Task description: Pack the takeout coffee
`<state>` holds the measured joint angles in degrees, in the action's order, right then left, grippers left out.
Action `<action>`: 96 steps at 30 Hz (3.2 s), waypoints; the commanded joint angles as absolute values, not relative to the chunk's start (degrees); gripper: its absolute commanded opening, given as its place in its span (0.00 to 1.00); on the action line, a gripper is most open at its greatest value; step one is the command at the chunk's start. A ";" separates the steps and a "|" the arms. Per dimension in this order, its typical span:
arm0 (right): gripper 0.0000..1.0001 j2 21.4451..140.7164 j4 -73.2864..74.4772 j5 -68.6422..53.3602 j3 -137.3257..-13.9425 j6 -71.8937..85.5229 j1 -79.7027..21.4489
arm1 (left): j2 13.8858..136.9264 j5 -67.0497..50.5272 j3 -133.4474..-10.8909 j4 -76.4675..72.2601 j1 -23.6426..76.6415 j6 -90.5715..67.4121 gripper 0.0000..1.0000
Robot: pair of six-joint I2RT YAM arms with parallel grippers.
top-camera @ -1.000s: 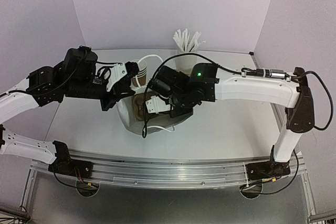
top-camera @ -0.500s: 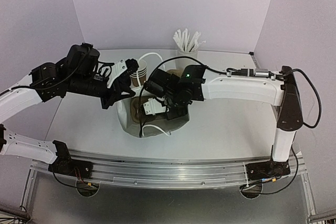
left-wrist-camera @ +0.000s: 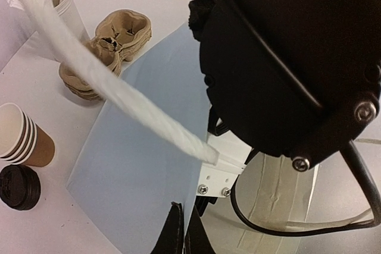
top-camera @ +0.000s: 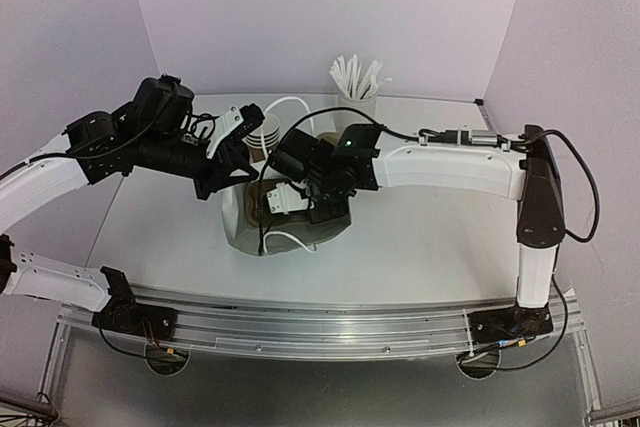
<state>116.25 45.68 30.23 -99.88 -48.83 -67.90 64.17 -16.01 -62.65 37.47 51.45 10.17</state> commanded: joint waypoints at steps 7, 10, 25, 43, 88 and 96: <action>0.28 109.07 39.19 32.91 -95.81 -50.91 -69.56 | 64.67 -21.11 -65.13 38.21 50.04 8.46 0.00; 0.28 108.25 39.03 32.71 -95.78 -52.02 -69.85 | 65.62 -22.03 -66.14 39.01 49.54 7.28 0.00; 0.26 109.31 39.87 30.28 -92.12 -53.41 -67.19 | 66.20 -23.49 -67.40 40.48 48.45 5.99 0.00; 0.23 116.14 39.75 27.42 -100.25 -55.61 -66.63 | 68.21 -28.40 -67.06 39.44 45.40 4.50 0.00; 0.17 128.91 58.88 0.99 -102.87 -52.40 -64.17 | 81.07 -39.88 -77.97 51.20 36.83 4.88 0.00; 0.22 126.50 58.71 3.90 -99.72 -52.21 -64.17 | 80.64 -36.95 -77.38 52.25 36.65 7.29 0.00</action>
<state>121.21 49.34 8.31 -104.64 -52.62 -62.44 80.07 -40.43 -76.85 49.53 36.80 4.62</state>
